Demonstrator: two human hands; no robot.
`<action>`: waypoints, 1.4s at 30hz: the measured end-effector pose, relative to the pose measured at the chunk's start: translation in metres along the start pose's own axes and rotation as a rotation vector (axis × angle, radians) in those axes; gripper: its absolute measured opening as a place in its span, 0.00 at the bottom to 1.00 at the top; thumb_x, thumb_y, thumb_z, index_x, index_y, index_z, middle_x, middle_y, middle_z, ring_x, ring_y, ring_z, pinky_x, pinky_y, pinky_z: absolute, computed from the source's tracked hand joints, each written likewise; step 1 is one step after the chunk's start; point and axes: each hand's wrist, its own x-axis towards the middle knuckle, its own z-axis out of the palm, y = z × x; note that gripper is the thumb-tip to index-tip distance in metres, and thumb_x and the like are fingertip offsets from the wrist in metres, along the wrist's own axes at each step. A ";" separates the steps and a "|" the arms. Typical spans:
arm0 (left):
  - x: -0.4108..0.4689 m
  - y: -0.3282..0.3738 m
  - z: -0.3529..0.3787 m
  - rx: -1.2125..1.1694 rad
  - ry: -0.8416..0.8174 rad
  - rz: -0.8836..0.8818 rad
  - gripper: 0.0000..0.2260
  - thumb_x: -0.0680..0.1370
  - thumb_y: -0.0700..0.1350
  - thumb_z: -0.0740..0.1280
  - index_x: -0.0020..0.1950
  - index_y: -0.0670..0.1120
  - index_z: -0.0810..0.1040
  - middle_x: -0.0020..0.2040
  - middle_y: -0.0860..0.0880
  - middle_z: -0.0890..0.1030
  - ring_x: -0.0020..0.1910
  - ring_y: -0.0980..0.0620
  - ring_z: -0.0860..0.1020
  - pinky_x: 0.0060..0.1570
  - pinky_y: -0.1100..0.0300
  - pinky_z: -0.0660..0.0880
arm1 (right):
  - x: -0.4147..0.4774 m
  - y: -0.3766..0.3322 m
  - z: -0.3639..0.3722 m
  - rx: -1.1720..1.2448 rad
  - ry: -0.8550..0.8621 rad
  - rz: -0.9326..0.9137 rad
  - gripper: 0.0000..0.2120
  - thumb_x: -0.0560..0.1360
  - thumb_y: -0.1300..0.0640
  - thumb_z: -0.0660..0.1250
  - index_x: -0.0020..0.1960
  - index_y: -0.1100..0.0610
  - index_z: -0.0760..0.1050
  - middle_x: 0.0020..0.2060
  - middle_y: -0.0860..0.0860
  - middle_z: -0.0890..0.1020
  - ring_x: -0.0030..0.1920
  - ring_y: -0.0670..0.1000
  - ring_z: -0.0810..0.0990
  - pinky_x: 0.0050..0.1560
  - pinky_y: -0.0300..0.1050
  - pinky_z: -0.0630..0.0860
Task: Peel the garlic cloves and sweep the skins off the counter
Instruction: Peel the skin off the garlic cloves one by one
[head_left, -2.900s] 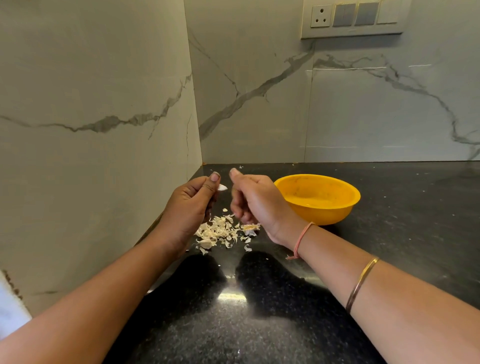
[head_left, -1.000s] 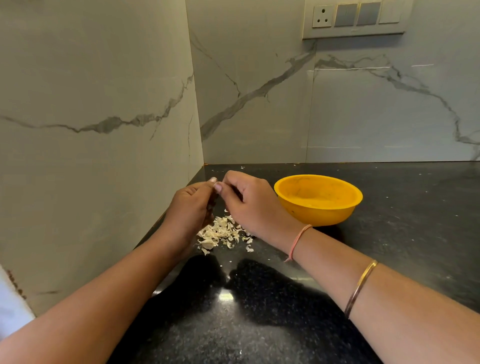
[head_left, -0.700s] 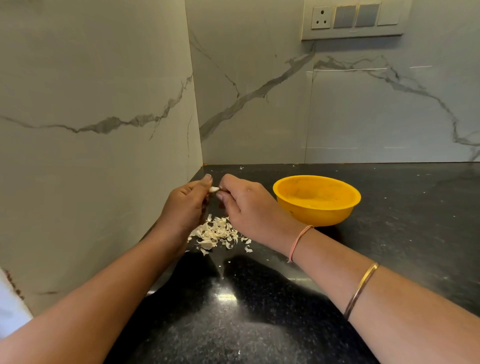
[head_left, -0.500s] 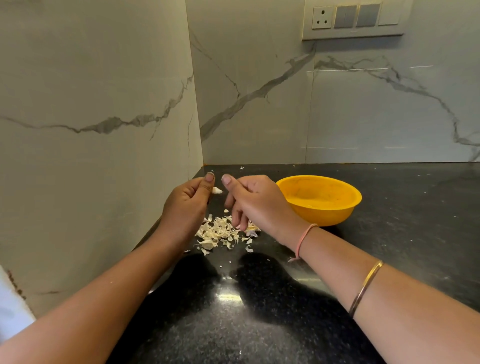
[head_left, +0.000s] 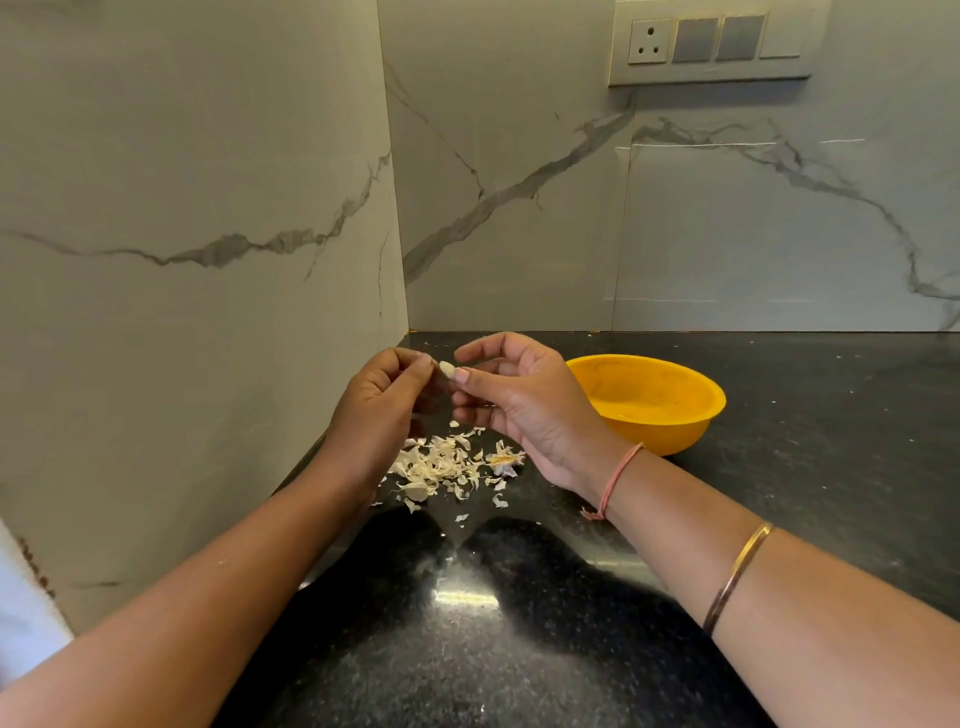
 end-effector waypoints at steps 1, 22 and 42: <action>0.001 0.000 0.000 -0.043 -0.013 -0.008 0.05 0.80 0.41 0.60 0.46 0.47 0.74 0.39 0.50 0.79 0.33 0.61 0.78 0.30 0.68 0.72 | 0.000 0.000 0.000 -0.041 0.021 -0.023 0.07 0.73 0.69 0.67 0.50 0.62 0.74 0.33 0.52 0.80 0.32 0.47 0.79 0.40 0.44 0.80; 0.003 0.000 -0.001 -0.196 0.015 0.014 0.14 0.74 0.31 0.65 0.43 0.48 0.65 0.36 0.47 0.74 0.33 0.55 0.75 0.36 0.68 0.75 | 0.001 0.010 0.005 -0.608 0.051 -0.335 0.09 0.72 0.67 0.69 0.50 0.59 0.80 0.36 0.57 0.82 0.36 0.55 0.82 0.42 0.54 0.81; 0.005 0.001 -0.002 -0.289 0.018 -0.179 0.09 0.76 0.32 0.62 0.45 0.46 0.69 0.40 0.46 0.74 0.36 0.52 0.74 0.39 0.63 0.75 | -0.003 0.004 0.003 -0.052 -0.085 0.043 0.12 0.75 0.70 0.64 0.57 0.61 0.77 0.33 0.52 0.77 0.33 0.46 0.78 0.40 0.40 0.80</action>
